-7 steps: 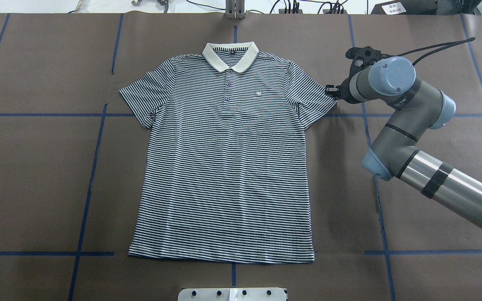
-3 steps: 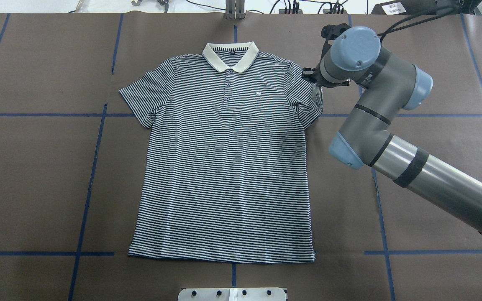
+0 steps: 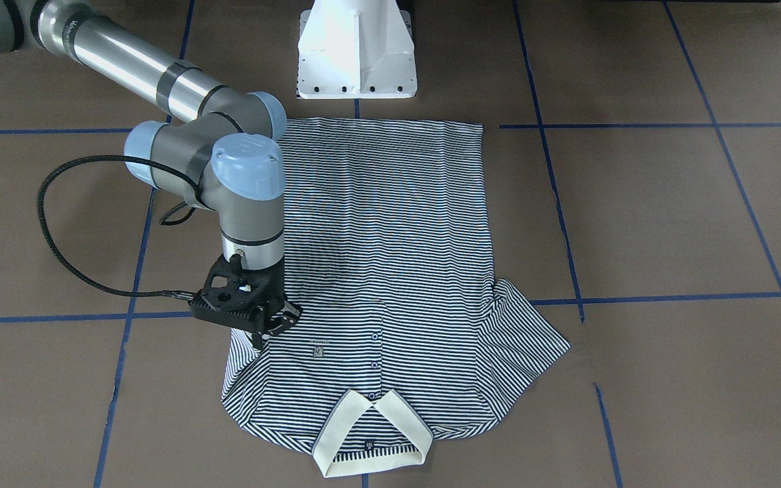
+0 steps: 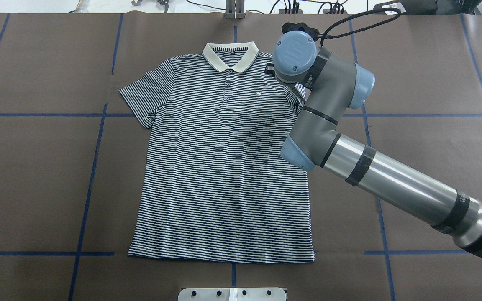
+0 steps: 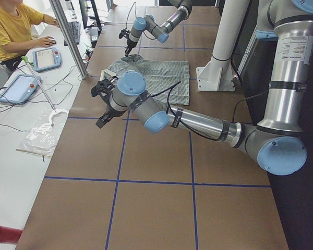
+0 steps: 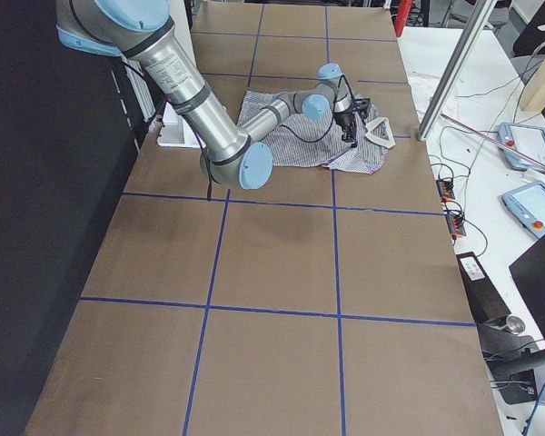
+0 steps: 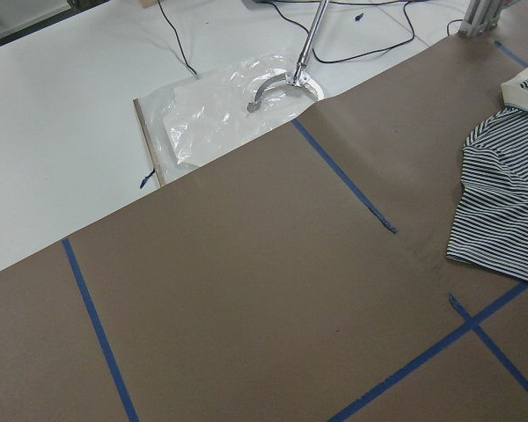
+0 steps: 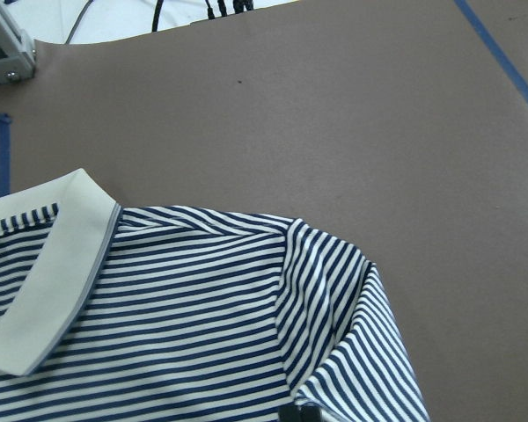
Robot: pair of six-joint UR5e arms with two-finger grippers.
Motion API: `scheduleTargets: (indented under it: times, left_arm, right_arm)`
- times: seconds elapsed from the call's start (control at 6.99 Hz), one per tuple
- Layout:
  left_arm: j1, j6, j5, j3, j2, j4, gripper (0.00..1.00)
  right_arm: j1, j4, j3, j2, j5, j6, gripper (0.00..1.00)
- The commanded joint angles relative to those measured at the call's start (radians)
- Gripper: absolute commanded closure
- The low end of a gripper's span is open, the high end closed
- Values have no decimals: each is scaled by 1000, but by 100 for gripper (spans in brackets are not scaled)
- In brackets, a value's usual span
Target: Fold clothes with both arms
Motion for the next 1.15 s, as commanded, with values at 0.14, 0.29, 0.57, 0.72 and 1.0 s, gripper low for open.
scheduleTargets:
  times: [0.14,0.29,0.57,0.72,1.0]
  left_arm:
    - [0,0,0,1,1,0,0]
    - [0,0,0,-1,2,0,0]
    - [0,0,-2,-1,2,1,0]
    - [0,0,-2,1,2,1,0]
    - [12,-55,-5,13,-42,0,0]
  right_arm:
    - [-40,50,-137,89,-59,46,100]
    - [-43,62,-148,92,-59,46,100]
    - [-43,64,-155,97,-59,40,45]
    - [-43,61,-155,121,-59,36,0]
    - [39,29,-110,153,84,-60,0]
